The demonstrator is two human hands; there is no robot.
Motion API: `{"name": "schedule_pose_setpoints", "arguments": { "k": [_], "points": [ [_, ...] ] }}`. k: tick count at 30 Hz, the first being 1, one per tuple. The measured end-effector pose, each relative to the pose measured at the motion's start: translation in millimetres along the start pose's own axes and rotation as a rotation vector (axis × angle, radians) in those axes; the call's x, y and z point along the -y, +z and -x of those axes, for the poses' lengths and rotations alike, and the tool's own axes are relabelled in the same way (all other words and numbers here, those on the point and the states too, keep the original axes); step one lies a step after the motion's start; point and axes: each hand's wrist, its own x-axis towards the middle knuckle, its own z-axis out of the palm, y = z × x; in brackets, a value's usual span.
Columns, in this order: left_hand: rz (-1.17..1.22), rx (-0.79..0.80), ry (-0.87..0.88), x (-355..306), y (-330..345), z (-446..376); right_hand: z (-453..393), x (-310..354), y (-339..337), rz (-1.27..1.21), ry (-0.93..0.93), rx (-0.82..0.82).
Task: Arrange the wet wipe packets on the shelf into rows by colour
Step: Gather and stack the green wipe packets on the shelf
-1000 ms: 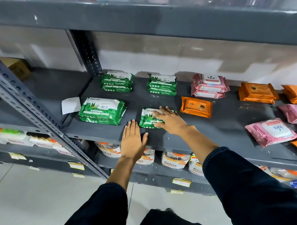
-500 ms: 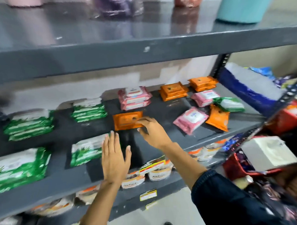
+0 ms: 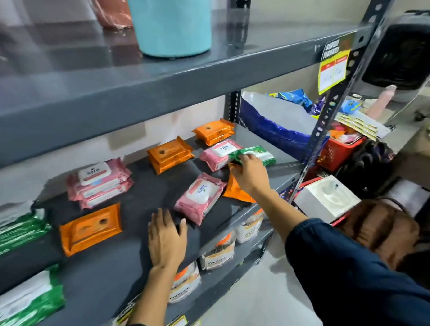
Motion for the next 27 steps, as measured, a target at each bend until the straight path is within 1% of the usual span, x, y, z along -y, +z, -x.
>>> {"name": "schedule_pose_setpoints", "arguments": {
  "k": [3, 5, 6, 10, 12, 15, 17, 18, 21, 24, 27],
  "points": [
    [-0.037, 0.004, -0.035, 5, 10, -3, -26, -24, -1, -0.002, 0.123, -0.040],
    [-0.060, -0.010, -0.047, 5, 14, -5, -39, -35, 1, -0.063, 0.223, -0.022],
    [-0.071, -0.018, -0.049, 4, 15, -5, -44, -38, 2, -0.090, 0.273, 0.002],
    [-0.093, -0.042, -0.047, 2, 15, -4, -63, -36, 4, -0.131, 0.430, 0.184],
    [-0.079, -0.060, -0.050, 3, 14, -4, -70, -31, 4, -0.094, 0.425, 0.267],
    [-0.051, -0.074, -0.071, 1, 11, -3, -77, -31, 5, 0.079, 0.304, 0.380],
    [-0.046, -0.077, -0.076, 0, 10, -2, -80, -38, 5, 0.084, 0.288, 0.395],
    [-0.046, -0.074, -0.079, 0, 9, -2, -80, -41, 2, 0.061, 0.302, 0.389],
    [-0.050, -0.072, -0.087, 0, 10, -1, -73, -59, -3, -0.003, 0.297, 0.297],
    [-0.064, -0.066, -0.081, 2, 12, -1, -62, -75, -6, 0.048, 0.262, 0.191],
    [-0.084, -0.068, -0.065, 4, 15, -2, -62, -80, -3, -0.012, 0.315, 0.062]
  ]
}}
